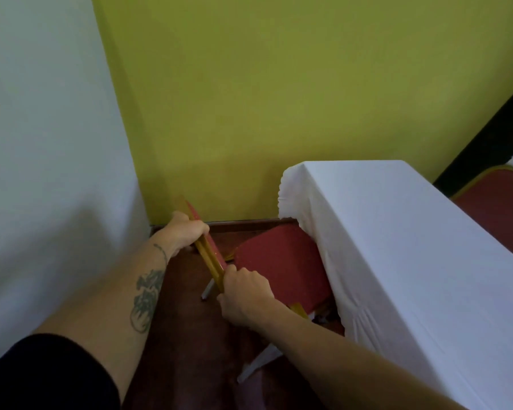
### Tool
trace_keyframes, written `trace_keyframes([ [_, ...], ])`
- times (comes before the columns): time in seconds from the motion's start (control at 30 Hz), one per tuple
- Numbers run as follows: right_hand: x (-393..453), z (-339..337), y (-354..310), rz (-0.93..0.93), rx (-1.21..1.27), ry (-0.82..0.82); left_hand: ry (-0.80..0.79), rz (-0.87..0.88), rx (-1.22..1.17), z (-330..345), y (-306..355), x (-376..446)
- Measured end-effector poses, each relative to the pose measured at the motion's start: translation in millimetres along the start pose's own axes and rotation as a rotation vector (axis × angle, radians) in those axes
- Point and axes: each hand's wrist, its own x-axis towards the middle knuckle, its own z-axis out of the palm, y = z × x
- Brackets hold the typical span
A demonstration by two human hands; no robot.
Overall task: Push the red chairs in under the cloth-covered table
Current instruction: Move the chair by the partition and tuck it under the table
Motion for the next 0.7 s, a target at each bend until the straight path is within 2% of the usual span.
trace_keyframes([
  [0.2, 13.6, -19.9, 1.6, 0.075, 0.057, -0.118, -0.092, 0.042, 0.072, 1.3, 17.0, 11.9],
  [0.37, 32.8, -30.8, 1.6, 0.088, 0.12, -0.214, -0.049, -0.008, 0.047, 13.1, 26.8, 10.1],
  [0.5, 48.3, -30.7, 1.9, 0.089, 0.177, -0.323, 0.063, -0.007, -0.053, 29.9, 17.5, 6.5],
  [0.6, 49.8, -24.3, 9.5, 0.09, 0.261, -0.307, 0.083, 0.056, -0.117, 28.0, 5.8, 9.5],
  [0.7, 47.5, -14.5, 15.4, 0.098, 0.283, -0.246, 0.02, 0.101, -0.148, 24.3, 6.7, 19.5],
])
